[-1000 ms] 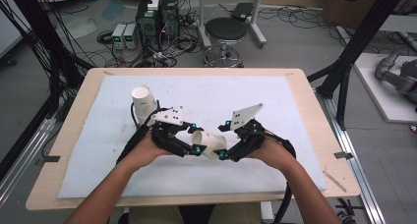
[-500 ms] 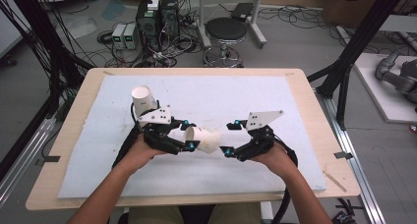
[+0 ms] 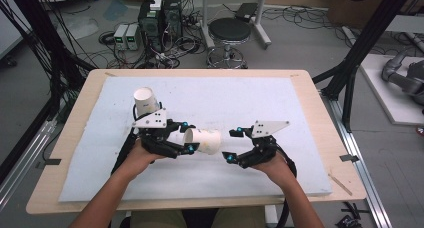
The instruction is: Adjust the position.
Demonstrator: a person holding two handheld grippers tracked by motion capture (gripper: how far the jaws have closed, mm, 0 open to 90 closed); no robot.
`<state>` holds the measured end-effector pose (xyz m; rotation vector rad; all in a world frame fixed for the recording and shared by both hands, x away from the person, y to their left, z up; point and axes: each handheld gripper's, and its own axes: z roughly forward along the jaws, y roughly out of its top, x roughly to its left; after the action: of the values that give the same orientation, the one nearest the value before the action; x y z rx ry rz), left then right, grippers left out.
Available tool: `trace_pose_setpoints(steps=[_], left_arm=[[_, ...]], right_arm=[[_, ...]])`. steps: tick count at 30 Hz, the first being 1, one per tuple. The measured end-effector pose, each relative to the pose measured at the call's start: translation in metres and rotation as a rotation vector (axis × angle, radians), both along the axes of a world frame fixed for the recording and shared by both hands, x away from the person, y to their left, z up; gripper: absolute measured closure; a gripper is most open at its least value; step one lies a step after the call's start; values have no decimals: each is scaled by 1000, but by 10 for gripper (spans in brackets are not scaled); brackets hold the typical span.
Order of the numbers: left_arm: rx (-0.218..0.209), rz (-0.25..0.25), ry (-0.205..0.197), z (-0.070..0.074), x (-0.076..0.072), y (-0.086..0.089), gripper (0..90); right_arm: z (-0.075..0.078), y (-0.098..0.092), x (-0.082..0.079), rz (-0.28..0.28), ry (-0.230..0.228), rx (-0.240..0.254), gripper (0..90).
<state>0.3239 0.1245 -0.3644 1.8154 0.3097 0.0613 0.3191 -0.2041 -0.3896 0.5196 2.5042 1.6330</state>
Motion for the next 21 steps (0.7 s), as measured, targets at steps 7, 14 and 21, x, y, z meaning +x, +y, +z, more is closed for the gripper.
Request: trace_pose_setpoints(steps=[7, 14, 21], left_arm=[[-17, -12, -2, -1, -1, -1, 375], [-37, -41, 4, -1, -3, -5, 376], [-53, -90, 9, 0, -5, -11, 376]], right_arm=[[-2, 0, -1, 26, 1, 22, 193], [-2, 6, -1, 56, 2, 36, 193], [-3, 11, 0, 102, 10, 49, 193]])
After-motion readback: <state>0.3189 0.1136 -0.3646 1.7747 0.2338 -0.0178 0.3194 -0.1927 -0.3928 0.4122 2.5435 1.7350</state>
